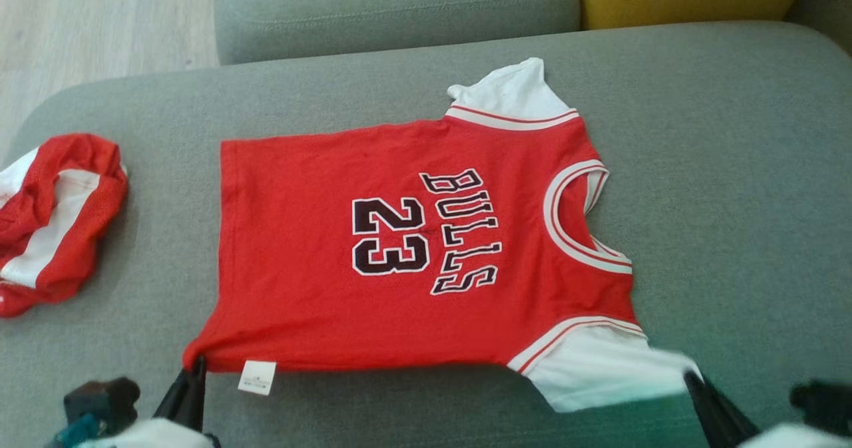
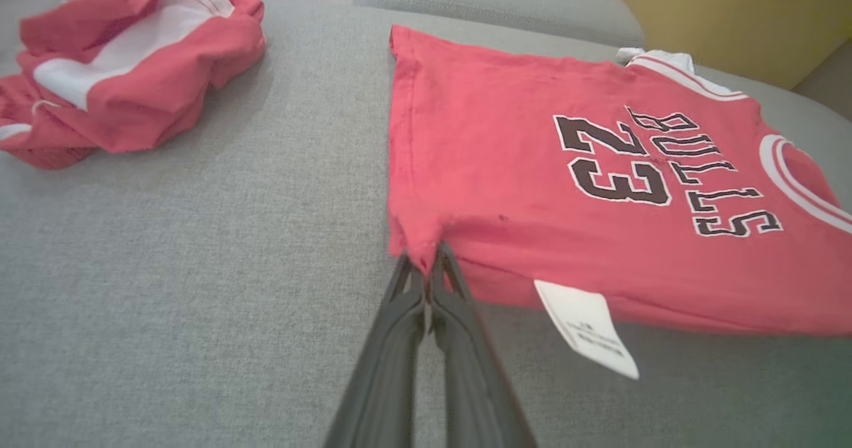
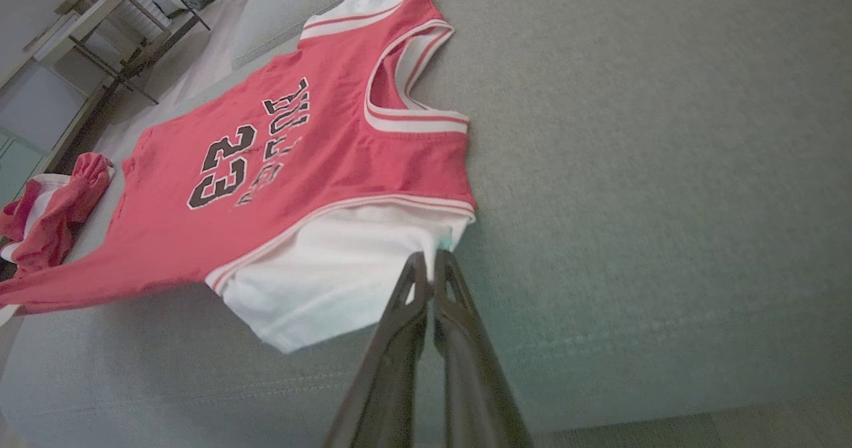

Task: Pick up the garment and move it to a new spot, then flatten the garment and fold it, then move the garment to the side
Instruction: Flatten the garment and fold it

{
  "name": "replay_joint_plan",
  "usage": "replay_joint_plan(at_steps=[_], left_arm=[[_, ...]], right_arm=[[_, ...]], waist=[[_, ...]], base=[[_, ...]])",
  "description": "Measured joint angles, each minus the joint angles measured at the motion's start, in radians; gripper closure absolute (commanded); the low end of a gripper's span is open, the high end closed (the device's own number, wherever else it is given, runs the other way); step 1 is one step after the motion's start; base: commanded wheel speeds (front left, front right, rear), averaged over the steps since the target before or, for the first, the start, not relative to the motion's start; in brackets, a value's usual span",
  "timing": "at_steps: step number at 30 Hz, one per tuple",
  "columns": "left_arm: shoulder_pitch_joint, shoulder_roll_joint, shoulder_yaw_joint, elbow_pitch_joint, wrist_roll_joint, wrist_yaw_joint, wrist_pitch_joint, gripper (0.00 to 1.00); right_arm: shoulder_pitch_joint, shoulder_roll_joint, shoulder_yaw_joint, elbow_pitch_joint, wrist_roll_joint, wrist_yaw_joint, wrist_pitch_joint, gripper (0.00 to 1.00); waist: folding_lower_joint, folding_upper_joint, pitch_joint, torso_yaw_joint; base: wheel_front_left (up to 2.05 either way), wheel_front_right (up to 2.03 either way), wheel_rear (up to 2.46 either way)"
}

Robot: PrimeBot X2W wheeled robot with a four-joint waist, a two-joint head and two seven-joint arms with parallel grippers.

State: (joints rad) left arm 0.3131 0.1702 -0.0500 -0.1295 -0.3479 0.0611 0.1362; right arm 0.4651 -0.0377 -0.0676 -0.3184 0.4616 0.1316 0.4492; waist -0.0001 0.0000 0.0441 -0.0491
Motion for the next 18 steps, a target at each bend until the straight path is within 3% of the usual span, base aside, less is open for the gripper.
replay_joint_plan(at_steps=[11,18], left_arm=[[-0.214,0.018,-0.005,0.116,-0.112,-0.058,0.130,1.00],[-0.318,0.030,-0.003,0.205,-0.153,-0.089,0.167,1.00]], right_arm=[[-0.355,-0.008,0.041,0.243,-0.002,0.000,0.012,1.00],[-0.574,-0.051,0.077,0.445,0.026,0.000,-0.062,1.00]], waist=[[0.0000,0.0000,0.064,0.020],[0.0000,0.0000,0.120,0.018]], base=[[0.00,0.00,0.00],[0.00,0.00,0.00]])
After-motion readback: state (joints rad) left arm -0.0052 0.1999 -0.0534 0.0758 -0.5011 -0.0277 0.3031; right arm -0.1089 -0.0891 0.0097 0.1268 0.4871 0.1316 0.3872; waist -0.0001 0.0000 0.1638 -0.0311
